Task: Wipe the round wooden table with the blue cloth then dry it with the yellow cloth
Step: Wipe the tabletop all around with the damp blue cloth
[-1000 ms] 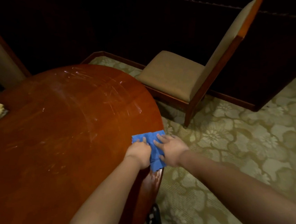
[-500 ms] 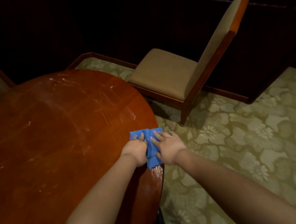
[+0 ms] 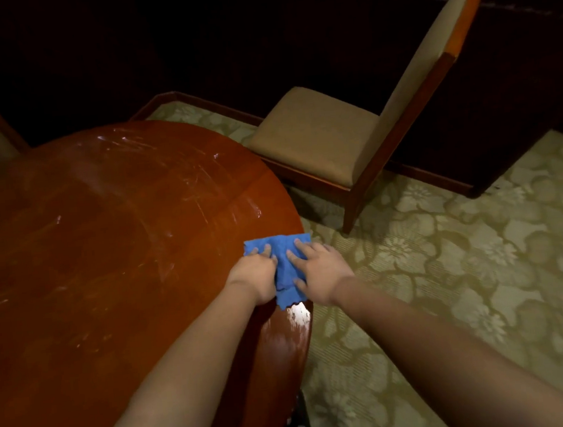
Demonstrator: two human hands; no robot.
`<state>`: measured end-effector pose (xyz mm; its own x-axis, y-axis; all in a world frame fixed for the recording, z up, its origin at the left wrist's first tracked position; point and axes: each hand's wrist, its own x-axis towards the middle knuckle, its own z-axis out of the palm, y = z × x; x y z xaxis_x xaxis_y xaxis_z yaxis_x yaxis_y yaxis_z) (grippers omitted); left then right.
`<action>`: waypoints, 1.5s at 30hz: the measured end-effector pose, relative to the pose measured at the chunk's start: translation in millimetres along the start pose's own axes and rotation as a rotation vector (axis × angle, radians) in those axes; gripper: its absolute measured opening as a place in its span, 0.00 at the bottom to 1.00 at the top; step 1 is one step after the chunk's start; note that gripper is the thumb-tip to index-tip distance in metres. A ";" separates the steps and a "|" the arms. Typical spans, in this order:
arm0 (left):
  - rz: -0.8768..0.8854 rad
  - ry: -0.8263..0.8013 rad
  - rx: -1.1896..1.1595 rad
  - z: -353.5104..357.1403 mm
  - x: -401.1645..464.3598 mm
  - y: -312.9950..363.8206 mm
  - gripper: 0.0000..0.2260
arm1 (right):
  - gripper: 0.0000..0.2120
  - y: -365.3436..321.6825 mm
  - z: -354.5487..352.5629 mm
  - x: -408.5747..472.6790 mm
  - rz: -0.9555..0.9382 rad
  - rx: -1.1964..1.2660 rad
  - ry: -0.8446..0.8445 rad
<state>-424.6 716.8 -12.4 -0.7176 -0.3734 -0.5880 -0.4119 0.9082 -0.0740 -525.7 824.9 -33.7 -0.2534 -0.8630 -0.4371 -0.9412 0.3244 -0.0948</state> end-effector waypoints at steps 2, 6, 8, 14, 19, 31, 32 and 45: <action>-0.007 -0.017 -0.003 10.1 -18.6 10.0 0.26 | 0.30 -7.4 6.6 -19.3 -0.014 0.002 -0.019; -0.032 -0.046 -0.014 33.6 -54.4 30.7 0.26 | 0.29 -22.2 23.4 -57.6 -0.051 -0.006 -0.051; -0.064 -0.059 -0.033 46.3 -71.4 40.2 0.26 | 0.29 -29.2 32.3 -73.8 -0.075 -0.020 -0.068; -0.163 -0.084 -0.088 73.6 -101.7 55.9 0.26 | 0.29 -42.6 37.8 -89.8 -0.162 -0.126 -0.086; -0.189 -0.106 -0.089 73.2 -94.8 48.3 0.25 | 0.29 -44.5 28.3 -81.1 -0.179 -0.181 -0.147; -0.216 -0.092 -0.164 32.7 -27.6 -41.0 0.29 | 0.29 -60.8 -18.8 20.5 -0.160 -0.199 -0.125; -0.207 -0.083 -0.165 27.4 -19.3 -48.8 0.28 | 0.29 -61.4 -22.4 29.8 -0.145 -0.194 -0.118; -0.118 -0.005 -0.125 3.9 28.7 -84.3 0.25 | 0.29 -57.0 -43.8 69.2 -0.084 -0.217 -0.083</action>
<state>-408.3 630.3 -26.2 -0.6578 -0.4747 -0.5848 -0.5596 0.8277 -0.0424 -499.4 729.7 -19.4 -0.1619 -0.8455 -0.5089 -0.9863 0.1545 0.0570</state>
